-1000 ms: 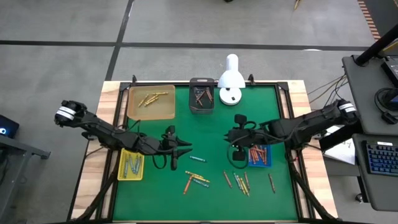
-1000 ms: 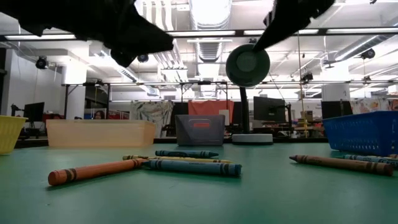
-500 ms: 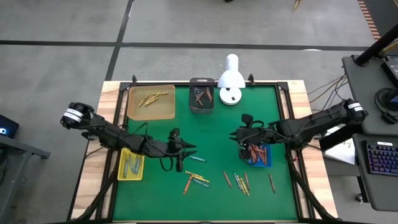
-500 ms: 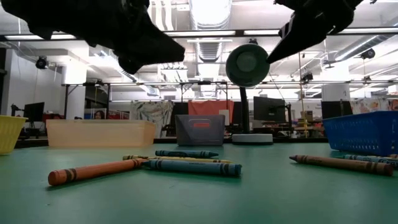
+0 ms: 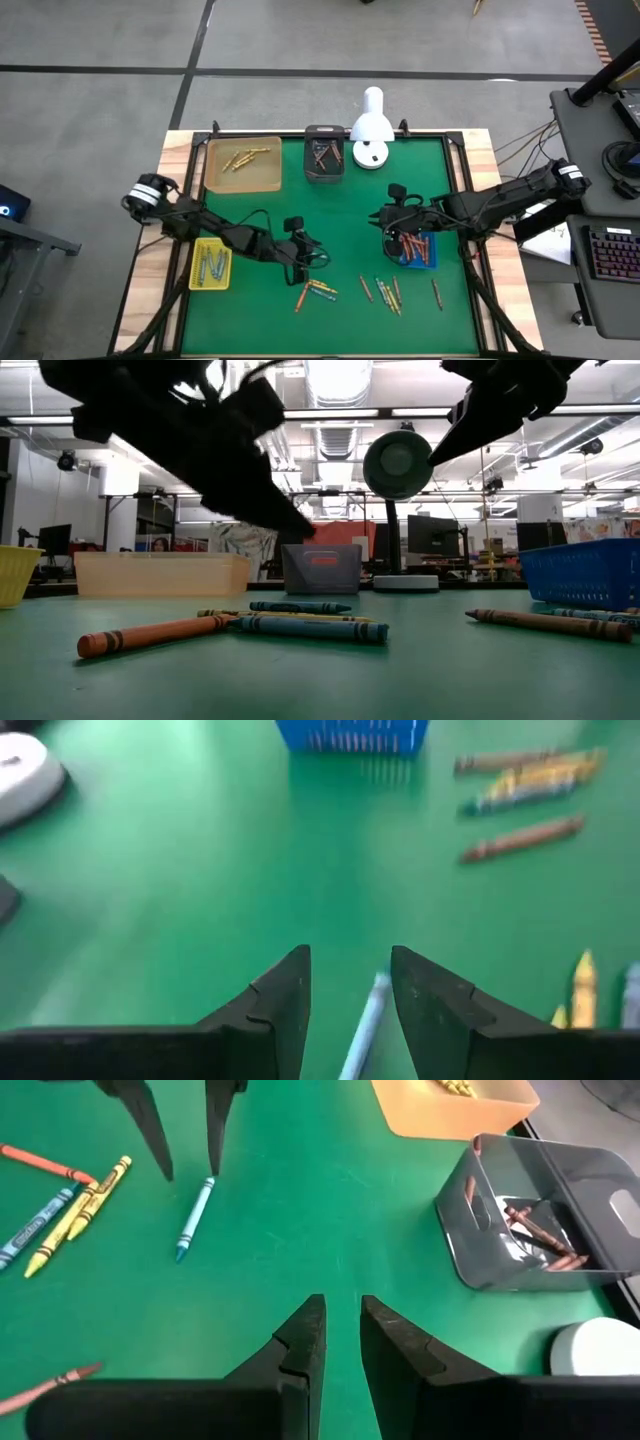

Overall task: Sort crayons
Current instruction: Put the blue crayon into the yellow bin

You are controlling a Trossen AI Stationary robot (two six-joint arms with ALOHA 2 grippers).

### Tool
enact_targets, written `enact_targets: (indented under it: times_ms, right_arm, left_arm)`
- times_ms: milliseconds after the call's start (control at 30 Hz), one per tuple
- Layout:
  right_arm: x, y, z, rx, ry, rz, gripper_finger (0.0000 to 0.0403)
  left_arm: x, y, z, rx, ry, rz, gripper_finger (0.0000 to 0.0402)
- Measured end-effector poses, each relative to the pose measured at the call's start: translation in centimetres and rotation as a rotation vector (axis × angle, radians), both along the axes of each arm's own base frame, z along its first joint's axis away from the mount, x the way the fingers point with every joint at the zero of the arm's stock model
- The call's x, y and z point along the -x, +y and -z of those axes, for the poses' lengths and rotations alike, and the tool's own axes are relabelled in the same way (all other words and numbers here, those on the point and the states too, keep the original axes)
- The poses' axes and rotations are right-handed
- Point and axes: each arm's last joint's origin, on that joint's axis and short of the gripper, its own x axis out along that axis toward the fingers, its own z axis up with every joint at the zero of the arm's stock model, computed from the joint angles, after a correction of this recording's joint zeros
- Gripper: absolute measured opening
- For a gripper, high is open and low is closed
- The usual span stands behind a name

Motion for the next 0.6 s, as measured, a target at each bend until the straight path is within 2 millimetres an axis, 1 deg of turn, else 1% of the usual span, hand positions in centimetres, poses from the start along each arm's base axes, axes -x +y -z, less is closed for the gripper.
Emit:
enact_targets:
  times_ms: [167, 233, 533, 600]
  right_arm:
    - [-0.1, 0.0, -0.1, -0.019, -0.022, 0.010, 0.0057]
    - [-0.2, 0.0, -0.2, -0.031, -0.030, 0.017, 0.0057]
    - [-0.2, 0.1, -0.2, -0.080, -0.045, 0.052, 0.0057]
    - [-0.2, 0.1, -0.2, -0.096, -0.042, 0.040, 0.0057]
  left_arm:
    - [-0.5, -0.4, 0.2, 0.039, 0.126, 0.093, 0.0128]
    - [-0.5, -0.4, 0.4, 0.033, 0.162, 0.097, 0.0129]
    - [-0.4, -0.1, 0.8, 0.008, 0.190, 0.092, 0.0129]
    - [-0.5, 0.0, 1.2, 0.000, 0.198, 0.090, 0.0129]
